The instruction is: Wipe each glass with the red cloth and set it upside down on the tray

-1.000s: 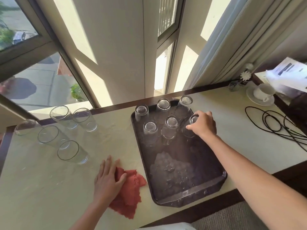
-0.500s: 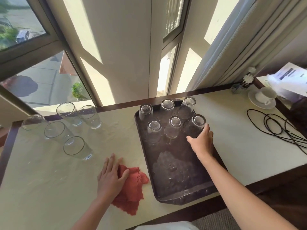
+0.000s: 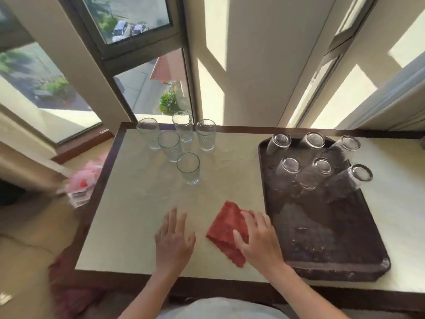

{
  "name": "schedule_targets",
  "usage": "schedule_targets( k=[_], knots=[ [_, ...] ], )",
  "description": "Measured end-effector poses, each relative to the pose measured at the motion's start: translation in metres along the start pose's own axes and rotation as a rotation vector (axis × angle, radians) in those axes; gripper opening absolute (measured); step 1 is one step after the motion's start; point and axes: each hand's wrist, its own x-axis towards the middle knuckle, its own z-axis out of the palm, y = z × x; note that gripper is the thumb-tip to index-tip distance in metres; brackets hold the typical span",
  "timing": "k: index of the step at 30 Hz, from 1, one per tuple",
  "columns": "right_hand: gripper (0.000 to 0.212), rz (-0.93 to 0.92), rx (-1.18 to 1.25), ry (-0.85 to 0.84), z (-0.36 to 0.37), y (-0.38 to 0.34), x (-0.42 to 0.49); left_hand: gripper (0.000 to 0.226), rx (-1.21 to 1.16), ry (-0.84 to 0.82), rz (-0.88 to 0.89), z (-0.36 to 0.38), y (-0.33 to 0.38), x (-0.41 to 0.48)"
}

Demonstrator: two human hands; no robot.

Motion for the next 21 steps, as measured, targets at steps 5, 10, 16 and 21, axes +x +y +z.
schedule_targets(
  k=[5, 10, 16, 21],
  knots=[
    [0.096, -0.021, -0.238, -0.174, 0.053, -0.010, 0.007, 0.067, 0.060, -0.015, -0.069, 0.000, -0.058, -0.026],
    [0.073, 0.027, -0.213, -0.108, 0.077, -0.012, 0.002, 0.082, -0.073, -0.068, -0.058, -0.010, -0.065, -0.025],
    [0.046, 0.022, -0.129, 0.042, 0.084, -0.012, 0.021, 0.067, -0.111, -0.003, -0.021, -0.004, -0.074, -0.026],
    [0.037, 0.194, 0.282, 0.059, 0.064, -0.024, 0.029, 0.053, -0.197, 0.087, -0.089, -0.005, -0.069, -0.018]
  ],
)
